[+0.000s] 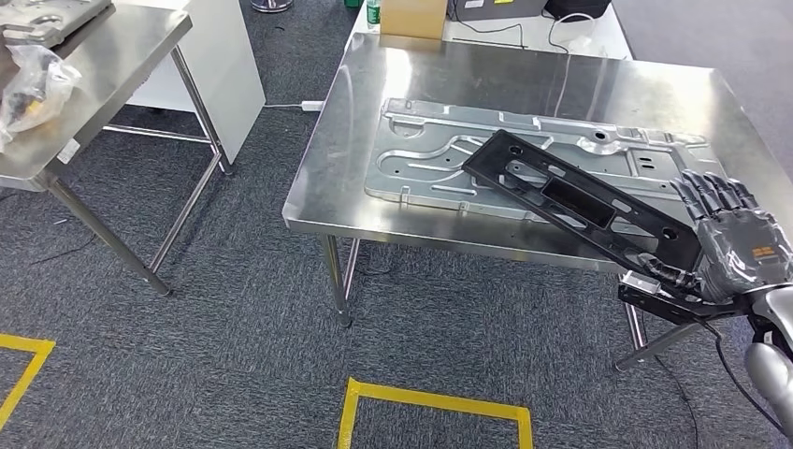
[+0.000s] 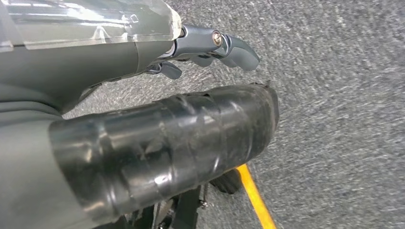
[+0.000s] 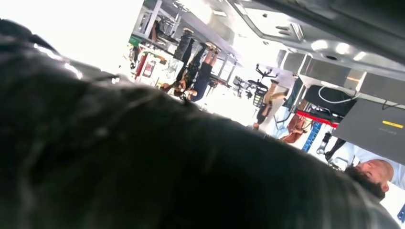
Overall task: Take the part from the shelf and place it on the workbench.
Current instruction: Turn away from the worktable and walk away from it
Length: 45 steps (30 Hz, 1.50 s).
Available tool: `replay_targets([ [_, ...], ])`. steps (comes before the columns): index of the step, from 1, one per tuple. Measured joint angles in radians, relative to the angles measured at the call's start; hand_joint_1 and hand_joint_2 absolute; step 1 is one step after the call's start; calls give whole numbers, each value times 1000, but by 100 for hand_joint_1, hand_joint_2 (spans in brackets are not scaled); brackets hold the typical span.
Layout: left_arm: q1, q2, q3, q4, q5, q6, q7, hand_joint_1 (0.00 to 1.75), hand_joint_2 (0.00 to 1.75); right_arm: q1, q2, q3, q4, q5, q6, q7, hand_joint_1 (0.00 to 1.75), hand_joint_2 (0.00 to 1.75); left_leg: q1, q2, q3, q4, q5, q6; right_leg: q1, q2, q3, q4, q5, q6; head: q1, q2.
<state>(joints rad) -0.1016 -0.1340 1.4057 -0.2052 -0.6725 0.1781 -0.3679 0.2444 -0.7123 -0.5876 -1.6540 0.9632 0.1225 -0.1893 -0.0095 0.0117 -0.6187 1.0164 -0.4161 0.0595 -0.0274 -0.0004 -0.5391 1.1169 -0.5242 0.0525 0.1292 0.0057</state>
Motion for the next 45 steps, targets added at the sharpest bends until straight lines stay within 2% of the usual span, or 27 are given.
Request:
replay_targets([
  [2, -1, -1, 0, 0, 0, 0, 0, 0, 0, 1, -1, -5, -1, 0, 0, -2, 0, 0, -2, -1, -12, 11, 11, -11, 6, 1, 60, -93, -16, -13, 0, 0],
  [5, 0, -1, 0, 0, 0, -1, 0, 0, 0, 2, -1, -14, -1, 0, 0, -5, 0, 0, -1, -3, -19, 11, 26, -30, 8, -1, 49, -107, 1, -37, 0, 0],
  [7, 1, 0, 0, 0, -1, -2, 0, 0, 0, 3, -1, -16, -2, 0, 1, -6, 0, 0, 1, -6, -43, 51, -28, -44, 2, -4, 23, -112, 27, -52, -1, 0],
  [9, 2, -1, 0, 0, -1, -2, 0, 0, 0, 3, -1, -16, -2, 0, 1, -6, 0, 0, 7, -7, -76, 159, -132, -54, 0, -6, -7, -112, 51, -59, -1, 0],
  [10, 3, -1, 0, 0, -1, -3, 0, 0, 0, 4, -1, -16, -2, 0, 1, -6, 0, 0, 10, -7, -86, 219, -165, -57, 0, -6, -24, -112, 63, -60, -1, 0],
  [11, 3, -2, 0, 0, -1, -3, 0, 0, 0, 4, -1, -16, -2, 0, 1, -6, 0, 0, 13, -7, -85, 262, -173, -59, 0, -6, -40, -110, 75, -58, -1, 0],
  [12, 3, -2, 0, 0, -1, -3, 0, 0, 0, 4, 0, -16, -2, 0, 1, -6, 0, 0, 14, -7, -69, 278, -157, -60, -1, -5, -57, -107, 88, -55, -1, 0],
  [14, 1, -1, 0, 0, -1, -3, 0, 0, 0, 5, 1, -17, -2, 0, 1, -6, 0, 0, 16, -7, 11, 213, -102, -59, -3, -5, -89, -98, 110, -46, -1, 0],
  [16, -3, -1, 0, 0, -1, -3, 0, 0, 0, 7, 0, -20, -2, 0, 1, -6, 0, 0, 13, -9, 117, 73, -107, -51, -3, -6, -112, -88, 127, -35, -1, 0],
  [18, -5, -1, 0, 0, -1, -3, 0, 0, 0, 6, -1, -24, -3, 0, 0, -7, 0, 0, 8, -12, 163, -11, -133, -39, -1, -8, -120, -89, 146, -21, -1, 0],
  [20, -5, -2, 0, 0, -1, -3, 0, 0, 0, 7, -2, -27, -4, 0, 1, -7, 0, 0, 6, -10, 151, -23, -118, -21, -4, -10, -122, -97, 161, -8, 0, 0],
  [21, -5, -2, 0, 0, -1, -3, 0, 0, 0, 8, -1, -27, -4, 0, 1, -7, 0, 0, 7, -7, 141, -25, -106, -11, -5, -9, -129, -89, 144, -4, 0, 0],
  [22, -4, -2, 0, 0, -1, -3, 0, 0, 0, 9, -1, -29, -4, 0, 2, -8, 0, 0, 8, -4, 129, -29, -92, -2, -6, -8, -139, -64, 108, -2, 0, 0],
  [24, -3, -2, 0, 0, -1, -3, 0, 0, 0, 12, -1, -33, -4, -2, 7, -11, 0, 0, 6, 1, 100, -30, -67, 9, -6, -7, -168, 44, -4, 0, 0, 0],
  [25, -2, -2, 0, 0, -1, -3, 0, 0, 0, 14, -1, -36, -4, -4, 11, -14, 0, 0, 3, 3, 84, -29, -54, 12, -5, -7, -177, 108, -44, 2, 0, 0],
  [26, -2, -2, 0, 0, -1, -3, 0, 0, 0, 17, 0, -39, -4, -6, 15, -17, 0, 0, 0, 4, 66, -27, -41, 13, -4, -6, -178, 159, -59, 2, 0, 0],
  [28, -2, -2, 0, 0, -1, -3, 1, 0, 0, 21, 1, -45, -4, -9, 21, -24, 0, 0, -5, 4, 32, -20, -18, 13, -1, -5, -137, 175, -23, -3, 0, 0],
  [30, -2, -3, 0, 0, -1, -3, 2, 0, 0, 23, 1, -53, -8, -9, 24, -28, 0, 0, -9, 4, 3, -11, 0, 10, 7, -5, -33, 62, 11, -18, 0, 0],
  [32, -3, -5, 0, 0, -1, -3, 2, 0, 0, 26, -1, -65, -17, -9, 28, -32, 0, 0, -12, 3, -14, -3, 16, 3, 16, -6, 65, -81, -11, -30, 0, 0],
  [33, -3, -6, 0, 0, -1, -3, 2, 0, 0, 27, -2, -73, -22, -9, 31, -34, 0, 0, -12, 3, -17, -2, 24, -3, 20, -7, 86, -122, -26, -35, 0, 0],
  [35, -2, -6, 0, 0, -1, -3, 3, 0, 0, 32, 1, -83, -26, -9, 36, -38, 0, 0, -11, 3, -21, -6, 40, -14, 20, -10, 82, -140, -17, -41, 0, 0],
  [36, -1, -5, 0, 0, -1, -3, 3, 0, 0, 34, 4, -86, -27, -9, 38, -41, 0, 0, -10, 0, -27, -1, 31, -21, 18, -12, 74, -144, -5, -46, 0, 0],
  [37, 0, -4, 0, 0, -1, -2, 3, 0, 0, 38, 8, -87, -29, -8, 39, -44, 0, 0, -9, -2, -38, 19, 1, -27, 14, -14, 62, -147, 9, -53, 0, 0],
  [40, 3, -4, 0, 0, -1, -2, 6, 0, 0, 44, 21, -87, -36, 2, 40, -53, 0, 0, 2, -6, -80, 179, -154, -46, 9, -15, 15, -147, 49, -60, -1, 0],
  [41, 3, -4, 0, 0, -1, -2, 6, 0, 0, 45, 26, -87, -37, 5, 40, -55, 0, 0, 6, -6, -84, 234, -177, -51, 9, -14, -3, -145, 61, -59, -1, 0],
  [43, 2, -3, 0, 0, -1, -2, 6, 0, 0, 45, 33, -87, -37, 11, 40, -58, 0, 0, 10, -6, -54, 266, -146, -55, 7, -14, -39, -134, 83, -53, -1, 0],
  [45, 0, -3, 0, 0, 0, -2, 6, 0, 0, 41, 36, -86, -37, 17, 39, -59, 0, 0, 10, -7, 39, 168, -98, -53, 5, -14, -72, -118, 100, -45, -1, 0],
])
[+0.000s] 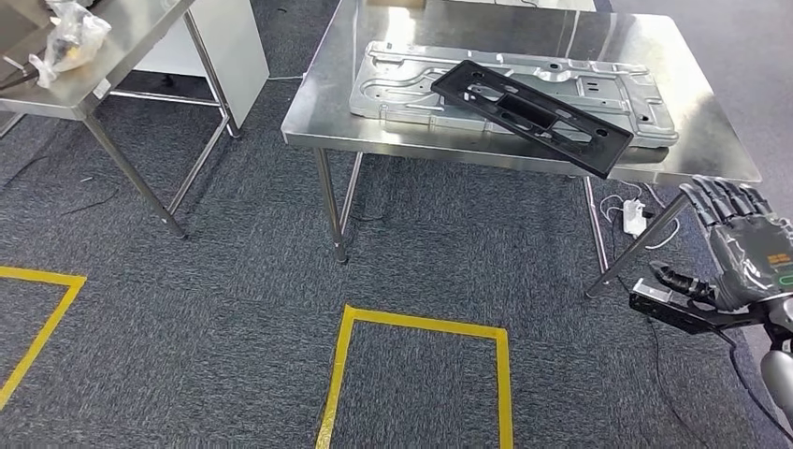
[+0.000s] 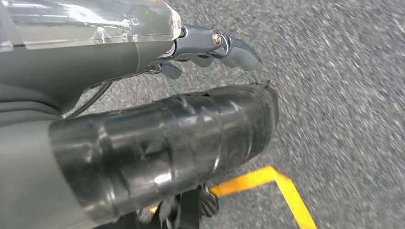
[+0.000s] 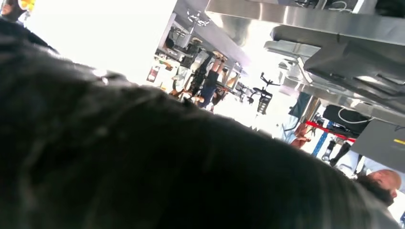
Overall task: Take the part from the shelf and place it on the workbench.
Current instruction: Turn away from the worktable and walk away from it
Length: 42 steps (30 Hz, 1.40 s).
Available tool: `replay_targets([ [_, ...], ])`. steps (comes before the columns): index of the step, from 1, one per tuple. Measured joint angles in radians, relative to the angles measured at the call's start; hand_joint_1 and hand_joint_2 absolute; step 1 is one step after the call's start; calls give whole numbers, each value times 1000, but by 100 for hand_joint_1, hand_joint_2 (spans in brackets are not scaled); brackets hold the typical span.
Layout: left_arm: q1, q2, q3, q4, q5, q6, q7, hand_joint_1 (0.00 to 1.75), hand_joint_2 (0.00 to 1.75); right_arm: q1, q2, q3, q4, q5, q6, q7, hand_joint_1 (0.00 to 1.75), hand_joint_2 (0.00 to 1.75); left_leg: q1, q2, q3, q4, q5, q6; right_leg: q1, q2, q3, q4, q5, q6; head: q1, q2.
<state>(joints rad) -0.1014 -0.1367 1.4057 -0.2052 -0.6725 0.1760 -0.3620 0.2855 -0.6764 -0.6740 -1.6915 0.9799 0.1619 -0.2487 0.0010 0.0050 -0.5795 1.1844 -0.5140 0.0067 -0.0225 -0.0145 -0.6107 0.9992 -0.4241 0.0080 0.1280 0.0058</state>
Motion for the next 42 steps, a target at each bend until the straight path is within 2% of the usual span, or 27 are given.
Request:
replay_targets([
  [1, -1, 0, 0, 0, 0, 0, 0, 0, 0, -3, 0, 0, 0, 4, -1, 0, 0, 0, -1, -1, 56, -77, -1, 3, 0, 0, -12, 8, 7, 5, 0, 0],
  [2, -2, 0, 0, 0, 1, 1, 0, 0, 0, -5, 0, 2, 0, 8, -2, 0, 0, 0, -3, -1, 98, -141, -13, 6, 0, -1, -21, 13, 14, 10, 0, 0],
  [3, -3, 0, 0, 0, 1, 2, 0, 0, 0, -8, 0, 3, 0, 11, -4, 0, 0, 0, -5, -2, 122, -183, -27, 11, 1, -2, -25, 15, 23, 16, 0, 0],
  [5, -5, 0, 0, 0, 3, 10, 1, 0, 0, -12, 1, 7, 0, 14, -8, 1, 0, 0, -8, -3, 121, -209, -28, 30, 0, -4, -30, 9, 38, 31, 1, 0],
  [6, -5, 0, 0, 0, 4, 15, 4, 0, 44, -14, 2, 9, 1, 16, -11, 1, 0, 44, -7, -2, 114, -213, -20, 42, -1, -3, -34, 12, 33, 37, 1, 0],
  [7, -4, 0, 0, 0, 6, 20, 7, 0, 87, -15, 3, 11, 1, 18, -14, 1, 0, 87, -7, 0, 106, -218, -10, 54, -3, -1, -42, 27, 10, 42, 1, 0],
  [8, -3, -1, 0, 0, 8, 23, 10, 0, 131, -15, 4, 13, 2, 19, -17, 1, 0, 131, -6, 3, 96, -221, 1, 62, -5, 1, -55, 61, -30, 45, 1, 0],
  [9, -3, -1, 0, 0, 9, 26, 12, 0, 175, -14, 6, 14, 3, 20, -20, 1, 0, 175, -6, 6, 85, -221, 12, 67, -5, 3, -72, 116, -82, 48, 1, 0],
  [10, -2, -1, 0, 0, 9, 28, 12, 0, 175, -14, 8, 15, 4, 20, -22, 1, 0, 175, -8, 8, 72, -220, 21, 69, -6, 4, -89, 181, -128, 50, 1, 0],
  [11, -1, -1, 0, 0, 10, 30, 12, 0, 175, -14, 12, 16, 5, 20, -23, 1, 0, 175, -9, 9, 61, -219, 31, 70, -6, 4, -101, 241, -155, 53, 1, 0],
  [12, -1, -1, 1, 0, 10, 32, 12, 0, 175, -13, 16, 16, 5, 20, -24, 1, 0, 175, -10, 9, 49, -217, 39, 69, -6, 4, -101, 279, -157, 54, 1, 0],
  [13, -1, -1, 1, 0, 10, 33, 12, 0, 175, -13, 19, 16, 6, 20, -24, 0, 0, 175, -11, 9, 38, -214, 47, 68, -6, 4, -84, 283, -140, 53, 1, 0],
  [14, -1, -1, 1, 0, 9, 34, 12, 0, 175, -13, 22, 16, 6, 20, -24, 0, 0, 175, -12, 9, 29, -211, 53, 66, -6, 4, -48, 248, -113, 51, 1, 0],
  [15, -1, -1, 1, 0, 9, 35, 13, 0, 175, -14, 23, 16, 6, 20, -25, 0, 0, 175, -12, 9, 21, -206, 57, 64, -4, 4, 5, 183, -92, 46, 1, 0],
  [16, -1, -2, 1, 0, 9, 37, 13, 0, 175, -15, 23, 16, 6, 20, -25, -1, 0, 175, -14, 9, 14, -200, 60, 61, -1, 4, 61, 105, -85, 40, 1, 0],
  [17, -1, -3, 1, 0, 9, 37, 14, 0, 175, -16, 23, 16, 6, 19, -26, -1, 0, 175, -15, 9, 9, -195, 63, 56, 2, 3, 104, 40, -87, 34, 1, 0],
  [18, -1, -4, 1, 0, 10, 38, 15, 0, 175, -17, 23, 16, 5, 18, -27, -2, 0, 175, -16, 9, 5, -190, 66, 51, 6, 3, 130, -4, -94, 29, 1, 0],
  [19, -2, -4, 1, 0, 10, 38, 15, 0, 175, -17, 23, 15, 5, 18, -28, -3, 0, 175, -18, 9, 1, -187, 65, 50, 8, 2, 138, -24, -100, 26, 1, 0],
  [22, -1, -4, 1, 0, 10, 41, 19, 0, 175, -15, 24, 15, 6, 16, -30, -6, 0, 175, -19, 10, -3, -185, 64, 64, 8, 2, 133, -28, -98, 22, 1, 0],
  [23, -1, -4, 1, 0, 10, 41, 20, 0, 175, -15, 24, 15, 6, 16, -30, -7, 0, 175, -17, 10, -4, -186, 68, 62, 10, 3, 133, -27, -97, 20, 1, 0],
  [25, 0, -4, 1, 0, 10, 42, 23, 0, 175, -14, 25, 15, 6, 15, -30, -9, 0, 175, -14, 10, -4, -187, 77, 48, 12, 2, 129, -24, -94, 16, 1, 0],
  [28, 1, -4, 1, 0, 10, 42, 29, 0, 175, -14, 29, 15, 6, 15, -30, -11, 0, 175, -13, 9, -7, -188, 84, 41, 14, 1, 122, -19, -91, 12, 1, 0],
  [34, 6, -3, -12, 0, 23, 39, 83, 0, 175, -34, 43, 28, 42, 0, -28, -1, 0, 175, -11, 8, -9, -188, 86, 37, 16, 1, 119, -15, -92, 10, 1, 0],
  [42, 32, 8, -143, -6, 104, 14, 121, 0, 175, -49, 113, 103, 193, -120, -41, 32, 0, 175, -11, 7, -12, -187, 85, 37, 16, 0, 117, -15, -92, 10, 1, 0],
])
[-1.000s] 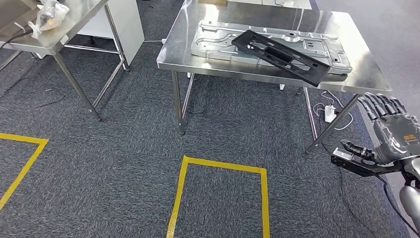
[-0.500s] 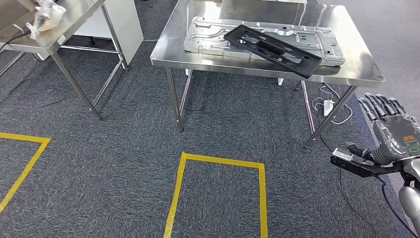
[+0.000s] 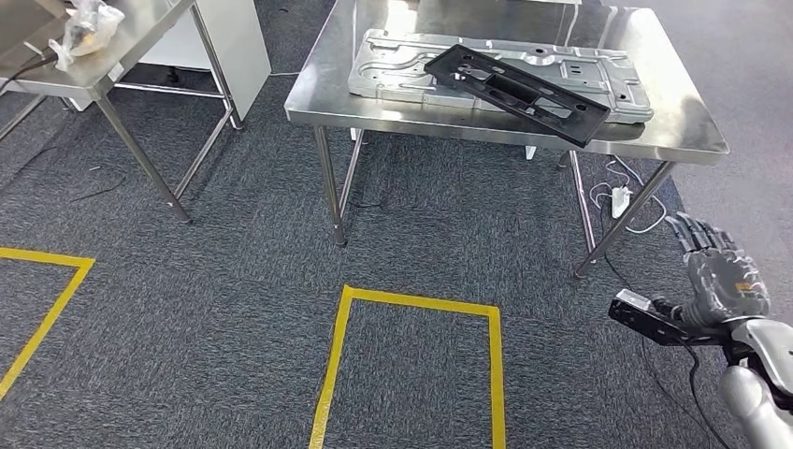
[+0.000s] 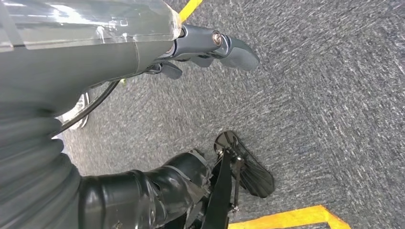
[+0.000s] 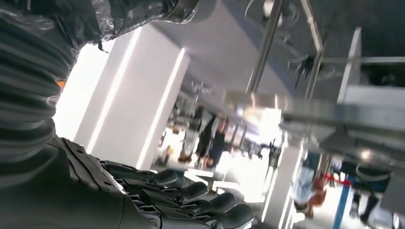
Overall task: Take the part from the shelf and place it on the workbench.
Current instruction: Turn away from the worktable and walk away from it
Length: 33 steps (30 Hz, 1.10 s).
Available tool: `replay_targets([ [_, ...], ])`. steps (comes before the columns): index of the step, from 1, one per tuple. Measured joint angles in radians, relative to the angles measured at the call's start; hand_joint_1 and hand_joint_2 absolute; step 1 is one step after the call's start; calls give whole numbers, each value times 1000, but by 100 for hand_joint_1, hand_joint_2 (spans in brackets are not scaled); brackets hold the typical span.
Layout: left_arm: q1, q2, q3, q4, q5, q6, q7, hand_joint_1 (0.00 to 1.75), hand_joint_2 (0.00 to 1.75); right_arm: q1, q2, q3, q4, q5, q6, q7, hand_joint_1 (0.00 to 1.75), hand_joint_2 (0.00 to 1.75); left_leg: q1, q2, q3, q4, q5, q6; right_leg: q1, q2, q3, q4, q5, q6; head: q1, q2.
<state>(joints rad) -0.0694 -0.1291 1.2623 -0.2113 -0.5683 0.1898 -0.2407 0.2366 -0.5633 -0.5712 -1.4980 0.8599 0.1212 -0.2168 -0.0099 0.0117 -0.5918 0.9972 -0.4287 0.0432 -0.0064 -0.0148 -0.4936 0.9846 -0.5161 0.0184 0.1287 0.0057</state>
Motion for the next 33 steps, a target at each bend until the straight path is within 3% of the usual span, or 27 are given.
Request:
replay_targets([
  [1, 3, 2, -21, -2, 10, -3, 4, 0, 175, -1, 9, 11, 18, -16, -1, 4, 0, 131, 0, 0, 0, 0, 0, 0, 0, 0, 0, 0, 0, 0, 0, 0],
  [4, 14, 9, -85, -10, 42, -14, 18, 0, 44, -3, 37, 44, 72, -63, -6, 16, 0, 0, 0, 0, -1, 1, 0, 0, 0, 0, -1, 0, 0, 0, 0, 0],
  [5, 17, 11, -107, -13, 53, -17, 22, 0, 0, -5, 46, 55, 91, -79, -9, 20, 0, 0, 0, 0, -2, 1, 0, 0, 0, 0, -1, 0, 0, 0, 0, 0],
  [33, 125, 65, -749, -98, 347, -112, 144, 0, 0, -47, 339, 343, 639, -525, -71, 132, 0, 0, 0, 0, -3, 2, 0, -1, 0, 0, -2, 0, -1, -1, 0, 0],
])
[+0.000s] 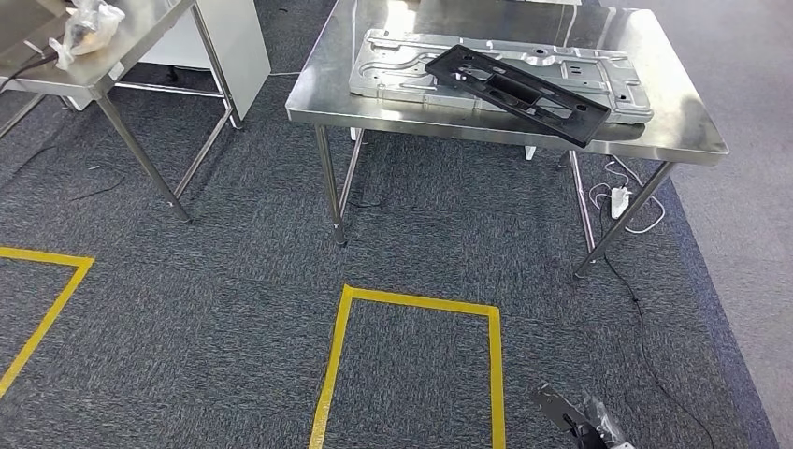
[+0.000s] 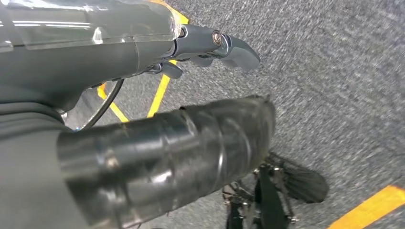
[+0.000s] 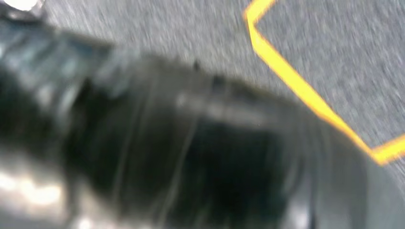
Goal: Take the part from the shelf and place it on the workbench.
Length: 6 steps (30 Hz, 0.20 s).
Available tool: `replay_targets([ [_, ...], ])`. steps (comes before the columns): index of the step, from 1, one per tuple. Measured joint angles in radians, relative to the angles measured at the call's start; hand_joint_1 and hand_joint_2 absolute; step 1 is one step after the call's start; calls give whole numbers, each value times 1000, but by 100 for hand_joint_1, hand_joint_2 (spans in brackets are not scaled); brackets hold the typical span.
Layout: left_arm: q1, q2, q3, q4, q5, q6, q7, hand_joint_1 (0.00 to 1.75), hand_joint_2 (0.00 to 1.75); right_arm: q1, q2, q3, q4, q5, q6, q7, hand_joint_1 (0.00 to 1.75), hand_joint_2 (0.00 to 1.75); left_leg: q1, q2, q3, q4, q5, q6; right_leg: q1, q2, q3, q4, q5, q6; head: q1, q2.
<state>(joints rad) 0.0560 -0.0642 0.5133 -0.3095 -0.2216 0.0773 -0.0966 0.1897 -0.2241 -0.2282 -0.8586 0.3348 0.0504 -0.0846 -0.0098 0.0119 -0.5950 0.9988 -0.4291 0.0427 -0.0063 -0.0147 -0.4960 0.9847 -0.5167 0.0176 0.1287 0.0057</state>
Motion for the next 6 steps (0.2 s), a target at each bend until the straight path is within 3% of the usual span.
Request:
replay_targets([
  [6, 23, 11, -129, -17, 59, -19, 25, 0, 0, -8, 58, 60, 113, -91, -11, 23, 0, 0, 0, 0, 0, 0, 0, 0, 0, 0, 0, 0, 0, 0, 0, 0],
])
